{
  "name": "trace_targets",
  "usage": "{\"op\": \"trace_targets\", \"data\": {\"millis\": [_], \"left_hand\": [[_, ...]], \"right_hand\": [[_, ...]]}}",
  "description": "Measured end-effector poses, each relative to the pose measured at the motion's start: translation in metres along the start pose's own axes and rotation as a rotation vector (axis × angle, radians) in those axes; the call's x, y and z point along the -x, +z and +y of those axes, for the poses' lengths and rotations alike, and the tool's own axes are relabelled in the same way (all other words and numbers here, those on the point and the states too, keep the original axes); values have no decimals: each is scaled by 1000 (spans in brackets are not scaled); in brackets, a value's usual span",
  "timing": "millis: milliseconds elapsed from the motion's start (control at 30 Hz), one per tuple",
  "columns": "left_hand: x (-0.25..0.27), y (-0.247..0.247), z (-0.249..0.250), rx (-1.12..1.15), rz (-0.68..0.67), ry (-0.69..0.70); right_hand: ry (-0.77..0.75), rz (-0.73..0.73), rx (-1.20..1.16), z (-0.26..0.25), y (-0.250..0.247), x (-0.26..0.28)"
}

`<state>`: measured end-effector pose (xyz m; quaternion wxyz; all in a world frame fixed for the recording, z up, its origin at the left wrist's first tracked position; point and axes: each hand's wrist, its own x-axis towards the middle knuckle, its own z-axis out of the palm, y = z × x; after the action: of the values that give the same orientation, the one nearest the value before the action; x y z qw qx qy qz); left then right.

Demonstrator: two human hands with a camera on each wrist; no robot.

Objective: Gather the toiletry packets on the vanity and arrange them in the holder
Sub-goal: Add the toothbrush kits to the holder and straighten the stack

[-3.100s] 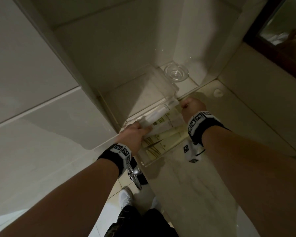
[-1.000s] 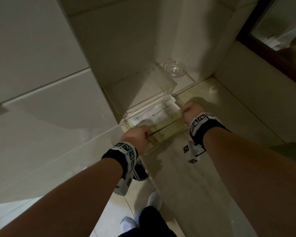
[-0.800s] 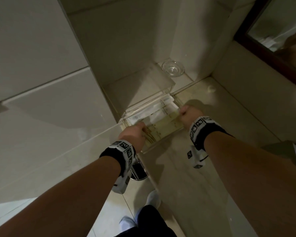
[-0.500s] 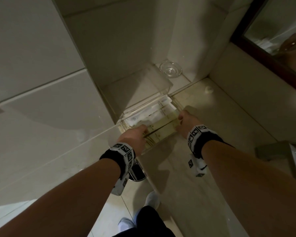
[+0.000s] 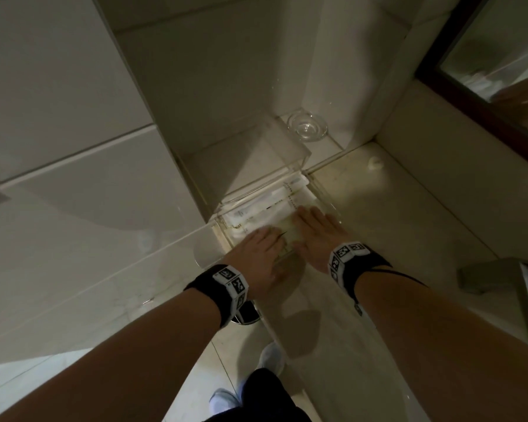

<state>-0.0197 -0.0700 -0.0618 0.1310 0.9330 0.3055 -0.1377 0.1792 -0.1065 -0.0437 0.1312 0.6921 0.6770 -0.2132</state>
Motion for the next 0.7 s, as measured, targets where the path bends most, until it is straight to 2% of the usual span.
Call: {"op": "trace_targets", "data": {"millis": [133,200,333,700], "left_hand": [[0,-1,0,34,-25,13],[2,-4,-1,51,8,5],[4,-9,-9,75,80,-109],[-1,-6,-25,101,3,-161]], "right_hand": [[1,4,27,3,1,2],[4,37,9,5,-5,2],[45,20,-21,6,-15,-7],[51,-9,12,3,-20,-18]]}}
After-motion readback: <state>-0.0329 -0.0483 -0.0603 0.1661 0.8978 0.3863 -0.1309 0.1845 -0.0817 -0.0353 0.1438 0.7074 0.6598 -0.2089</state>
